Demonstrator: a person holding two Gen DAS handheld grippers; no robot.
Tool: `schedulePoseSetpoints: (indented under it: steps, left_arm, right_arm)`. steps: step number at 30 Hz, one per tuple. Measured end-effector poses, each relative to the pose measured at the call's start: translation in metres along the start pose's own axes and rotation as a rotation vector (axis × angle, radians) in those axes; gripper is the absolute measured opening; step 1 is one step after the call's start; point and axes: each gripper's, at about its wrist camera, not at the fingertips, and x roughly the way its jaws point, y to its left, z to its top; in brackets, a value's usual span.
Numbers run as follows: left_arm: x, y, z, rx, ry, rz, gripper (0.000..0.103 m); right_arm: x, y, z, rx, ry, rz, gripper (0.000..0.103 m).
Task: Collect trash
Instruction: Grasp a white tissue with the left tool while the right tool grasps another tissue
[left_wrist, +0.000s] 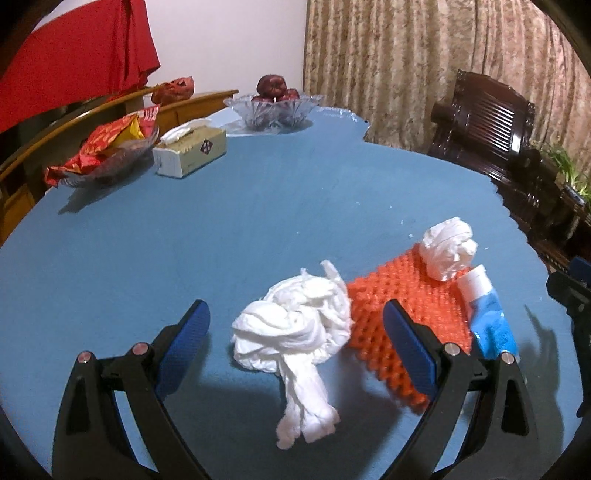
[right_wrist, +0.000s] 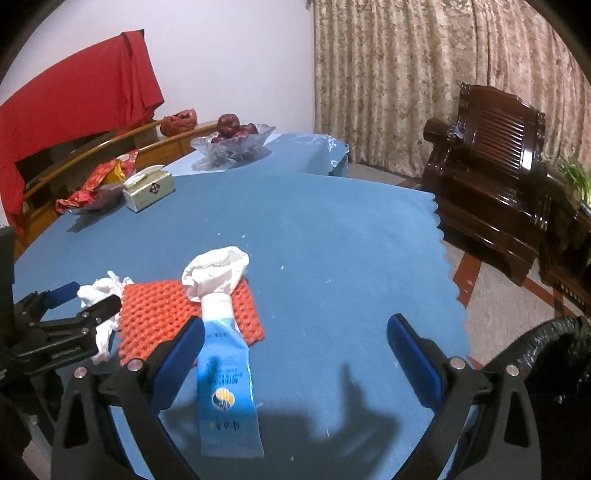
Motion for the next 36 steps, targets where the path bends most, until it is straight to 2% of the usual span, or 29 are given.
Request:
schedulePoseSetpoints:
  steps: [4, 9, 11, 14, 21, 27, 29, 36]
  left_arm:
    - [0.009, 0.002, -0.001, -0.009, 0.02, -0.007, 0.091]
    - [0.019, 0.003, -0.001, -0.019, 0.063, -0.041, 0.071]
    - [0.019, 0.004, -0.001, -0.026, 0.066, -0.053, 0.057]
    - [0.015, 0.007, 0.0, -0.039, 0.058, -0.061, 0.051]
    - [-0.003, 0.016, 0.014, -0.055, -0.007, -0.049, 0.048]
    - [0.002, 0.019, 0.024, -0.044, -0.016, -0.033, 0.045]
    - [0.004, 0.022, 0.025, -0.051, -0.017, -0.033, 0.044]
    - [0.009, 0.026, 0.028, -0.065, -0.015, -0.027, 0.042]
  right_arm:
    - [0.009, 0.004, 0.004, -0.009, 0.001, -0.008, 0.097]
    - [0.02, 0.009, 0.007, 0.004, 0.016, 0.007, 0.097]
    - [0.025, 0.012, 0.009, 0.006, 0.02, 0.017, 0.097]
    - [0.032, 0.018, 0.014, 0.003, 0.026, 0.034, 0.097]
    - [0.044, 0.034, 0.026, -0.01, 0.024, 0.069, 0.097]
    - [0.061, 0.047, 0.035, -0.019, 0.034, 0.077, 0.096]
    - [0.068, 0.051, 0.037, -0.03, 0.045, 0.074, 0.089]
    - [0.087, 0.055, 0.036, -0.029, 0.111, 0.093, 0.078]
